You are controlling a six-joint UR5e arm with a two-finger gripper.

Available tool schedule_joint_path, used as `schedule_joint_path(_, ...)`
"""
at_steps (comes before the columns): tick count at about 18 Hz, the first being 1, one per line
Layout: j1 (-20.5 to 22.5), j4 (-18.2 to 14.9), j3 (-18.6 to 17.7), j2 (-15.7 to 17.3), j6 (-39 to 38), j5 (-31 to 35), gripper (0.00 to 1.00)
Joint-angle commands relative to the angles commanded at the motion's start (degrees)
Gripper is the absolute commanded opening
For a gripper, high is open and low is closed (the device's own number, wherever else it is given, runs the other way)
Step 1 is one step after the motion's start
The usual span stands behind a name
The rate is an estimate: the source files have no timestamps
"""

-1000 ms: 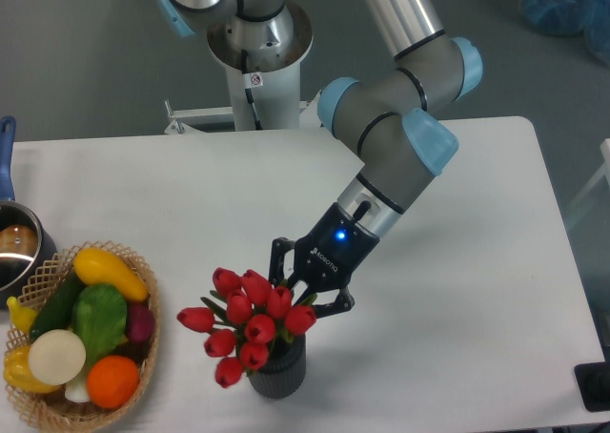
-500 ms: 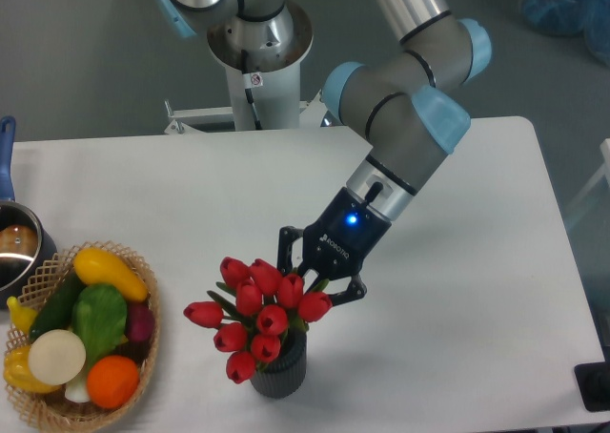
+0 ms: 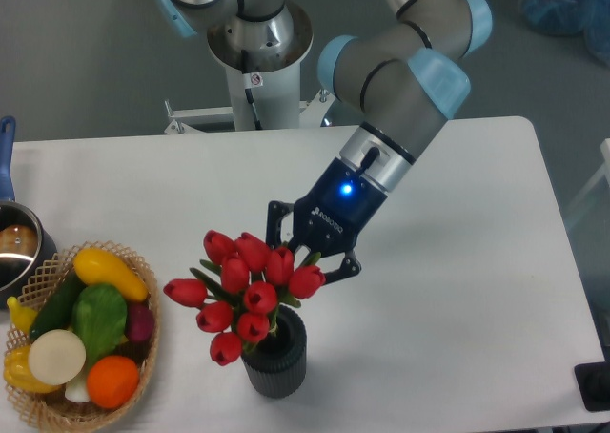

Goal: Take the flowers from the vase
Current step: 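Lift the gripped tulips straight up out of the black vase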

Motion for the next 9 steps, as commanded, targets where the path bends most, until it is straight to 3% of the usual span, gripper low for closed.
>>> schedule_joint_path(5, 0.09, 0.00, 3.52, 0.00, -3.16, -0.27, 0.03)
schedule_joint_path(9, 0.09, 0.00, 3.52, 0.53, -3.43, -1.50, 0.03)
